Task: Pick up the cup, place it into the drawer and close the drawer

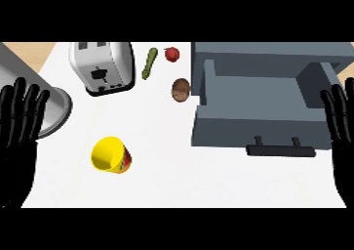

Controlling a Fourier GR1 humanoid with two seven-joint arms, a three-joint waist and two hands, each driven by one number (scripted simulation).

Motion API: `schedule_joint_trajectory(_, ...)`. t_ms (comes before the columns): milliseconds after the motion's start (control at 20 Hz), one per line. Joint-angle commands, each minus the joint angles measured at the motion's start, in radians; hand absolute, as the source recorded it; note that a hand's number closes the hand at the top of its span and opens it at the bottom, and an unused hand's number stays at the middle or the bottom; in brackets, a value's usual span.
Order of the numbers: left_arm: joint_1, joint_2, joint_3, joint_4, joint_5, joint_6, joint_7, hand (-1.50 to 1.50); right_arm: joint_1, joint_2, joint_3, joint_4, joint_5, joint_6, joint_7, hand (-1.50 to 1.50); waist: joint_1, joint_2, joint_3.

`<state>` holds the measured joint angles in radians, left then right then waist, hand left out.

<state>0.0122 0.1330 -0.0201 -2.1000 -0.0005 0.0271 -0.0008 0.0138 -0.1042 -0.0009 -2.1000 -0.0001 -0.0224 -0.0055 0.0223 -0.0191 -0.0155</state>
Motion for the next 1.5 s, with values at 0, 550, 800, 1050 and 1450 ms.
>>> schedule_joint_trajectory(0,0.057,0.068,0.083,-0.043,0.150,-0.123,-0.040,-1.50,0.008,0.034,0.049,0.019,0.009,0.011,-0.062,-1.50,-0.014,0.018,0.015)
schedule_joint_trajectory(550,0.072,0.185,0.077,0.245,0.630,-0.524,0.016,-1.50,-0.047,-0.051,0.044,0.030,-0.074,0.108,0.129,-1.50,-0.024,0.021,0.014)
schedule_joint_trajectory(800,-0.040,0.190,0.104,0.340,0.601,-0.520,0.082,-1.50,-0.182,-0.065,-0.034,0.175,-0.122,0.141,0.109,-1.50,-0.022,0.020,0.015)
schedule_joint_trajectory(1050,-0.088,0.159,0.093,0.523,0.472,-0.571,-0.006,-1.50,-0.241,-0.076,-0.043,0.212,-0.103,0.149,0.117,-1.50,-0.022,0.020,0.015)
schedule_joint_trajectory(1450,-0.117,0.153,0.132,0.857,0.232,-0.640,-0.292,-1.50,-0.180,-0.032,-0.004,0.112,-0.079,0.125,0.140,-1.50,-0.030,0.020,0.014)
